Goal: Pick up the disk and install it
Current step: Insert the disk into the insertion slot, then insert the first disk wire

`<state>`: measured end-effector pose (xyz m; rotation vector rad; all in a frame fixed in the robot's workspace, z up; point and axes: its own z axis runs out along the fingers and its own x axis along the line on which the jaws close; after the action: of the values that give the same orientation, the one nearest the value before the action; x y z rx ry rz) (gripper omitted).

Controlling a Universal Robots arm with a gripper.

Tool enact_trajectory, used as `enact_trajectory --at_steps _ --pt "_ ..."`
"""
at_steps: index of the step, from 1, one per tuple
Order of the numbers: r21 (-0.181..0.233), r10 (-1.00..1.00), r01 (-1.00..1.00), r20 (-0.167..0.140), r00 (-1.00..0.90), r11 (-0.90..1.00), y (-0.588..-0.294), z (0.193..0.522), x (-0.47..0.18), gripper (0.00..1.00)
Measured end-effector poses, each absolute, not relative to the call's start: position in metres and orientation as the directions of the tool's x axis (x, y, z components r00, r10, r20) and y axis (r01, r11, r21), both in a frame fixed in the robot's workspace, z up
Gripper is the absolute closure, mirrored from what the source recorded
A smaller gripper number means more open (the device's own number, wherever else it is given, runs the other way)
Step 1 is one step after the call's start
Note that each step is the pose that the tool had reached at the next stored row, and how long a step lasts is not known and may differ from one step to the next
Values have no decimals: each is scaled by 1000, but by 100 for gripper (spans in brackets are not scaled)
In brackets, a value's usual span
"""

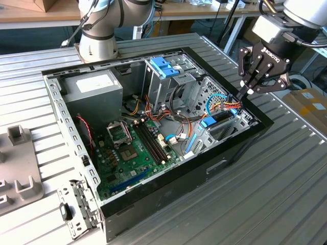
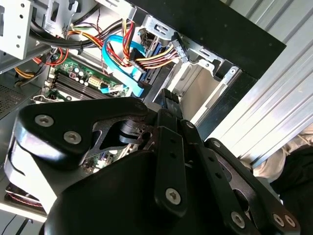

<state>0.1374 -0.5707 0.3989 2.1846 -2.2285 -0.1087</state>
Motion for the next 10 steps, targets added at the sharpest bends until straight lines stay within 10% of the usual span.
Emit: enact_trajectory --at_steps 10 --pt "65 -999 -998 -35 -21 19 -571 399 143 90"
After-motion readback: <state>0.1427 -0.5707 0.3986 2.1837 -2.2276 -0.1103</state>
